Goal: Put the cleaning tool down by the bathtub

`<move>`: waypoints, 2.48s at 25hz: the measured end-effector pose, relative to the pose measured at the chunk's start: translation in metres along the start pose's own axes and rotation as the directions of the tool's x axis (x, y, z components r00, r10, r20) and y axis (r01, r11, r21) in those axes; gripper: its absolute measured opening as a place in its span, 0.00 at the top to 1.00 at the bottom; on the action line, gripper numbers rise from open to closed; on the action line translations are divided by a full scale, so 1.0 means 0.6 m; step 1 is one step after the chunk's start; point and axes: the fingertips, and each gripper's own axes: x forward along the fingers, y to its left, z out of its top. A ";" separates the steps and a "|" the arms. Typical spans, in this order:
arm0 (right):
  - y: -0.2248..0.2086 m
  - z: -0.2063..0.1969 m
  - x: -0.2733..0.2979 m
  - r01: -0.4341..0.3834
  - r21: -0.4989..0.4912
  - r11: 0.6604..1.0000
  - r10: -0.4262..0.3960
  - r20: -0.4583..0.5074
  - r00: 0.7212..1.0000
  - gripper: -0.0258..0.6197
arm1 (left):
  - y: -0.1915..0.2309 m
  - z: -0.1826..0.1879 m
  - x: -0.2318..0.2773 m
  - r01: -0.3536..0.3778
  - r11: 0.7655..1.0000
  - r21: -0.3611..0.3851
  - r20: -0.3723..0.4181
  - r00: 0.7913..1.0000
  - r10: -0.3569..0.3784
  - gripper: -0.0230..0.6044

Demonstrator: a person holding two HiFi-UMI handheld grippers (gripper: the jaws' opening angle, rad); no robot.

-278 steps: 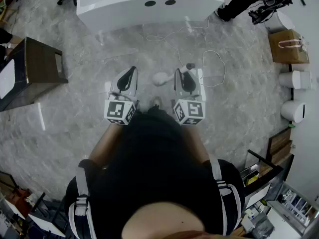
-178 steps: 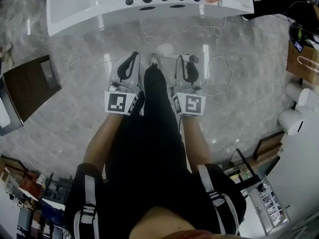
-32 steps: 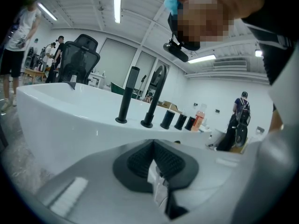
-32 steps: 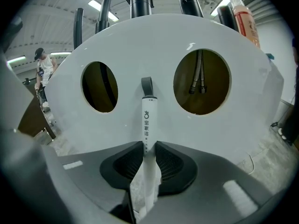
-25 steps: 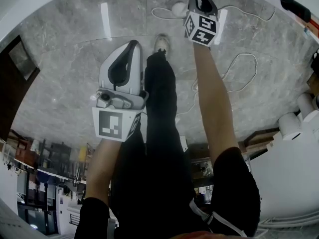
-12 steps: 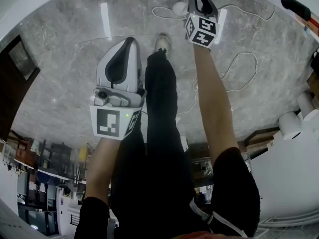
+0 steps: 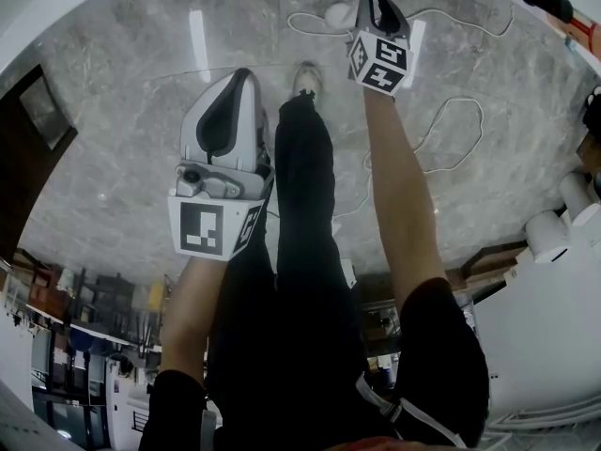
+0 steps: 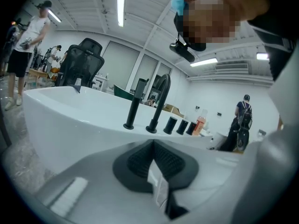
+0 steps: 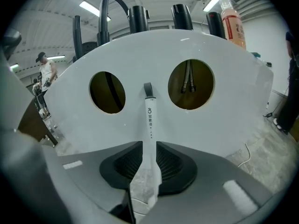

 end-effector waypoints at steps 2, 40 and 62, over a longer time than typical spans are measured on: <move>0.004 0.003 -0.019 0.003 0.005 1.000 -0.003 0.002 1.000 0.87 | -0.003 0.007 -0.011 0.004 1.000 0.000 0.006 1.000 -0.004 0.95; 0.197 0.307 -0.802 -0.017 0.181 0.983 -0.018 0.191 0.981 0.96 | -0.188 0.400 -0.430 0.165 0.984 0.071 0.153 0.973 -0.174 0.95; 0.214 0.447 -1.258 0.002 0.123 0.992 -0.066 0.523 0.850 0.96 | -0.359 0.493 -0.643 0.263 0.944 0.198 0.219 0.927 -0.304 0.95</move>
